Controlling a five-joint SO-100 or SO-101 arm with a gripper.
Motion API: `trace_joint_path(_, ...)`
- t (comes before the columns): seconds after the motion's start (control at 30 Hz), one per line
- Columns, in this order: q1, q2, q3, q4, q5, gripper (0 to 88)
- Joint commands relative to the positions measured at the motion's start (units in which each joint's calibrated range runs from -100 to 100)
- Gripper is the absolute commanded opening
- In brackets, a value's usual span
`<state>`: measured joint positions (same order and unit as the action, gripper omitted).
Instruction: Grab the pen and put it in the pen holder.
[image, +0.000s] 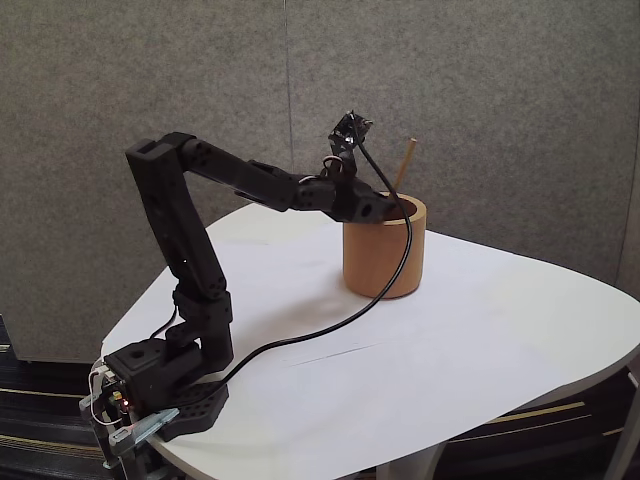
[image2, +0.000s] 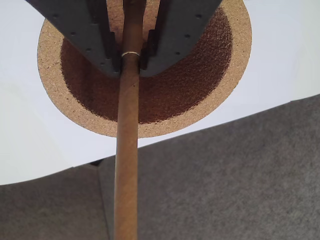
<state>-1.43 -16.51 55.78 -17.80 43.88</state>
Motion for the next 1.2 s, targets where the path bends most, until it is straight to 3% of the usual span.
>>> trace_joint_path(0.0, -0.11, -0.12, -3.43, -1.02, -0.21, 13.1)
trace_joint_path(0.17, -0.11, -0.12, -3.43, -1.02, 0.1, 24.5)
trace_joint_path(1.07, -5.23, -5.08, -17.33, -0.17, -0.32, 24.0)
trace_joint_path(1.17, -6.77, -8.09, -17.42, -0.17, -2.48, 24.0)
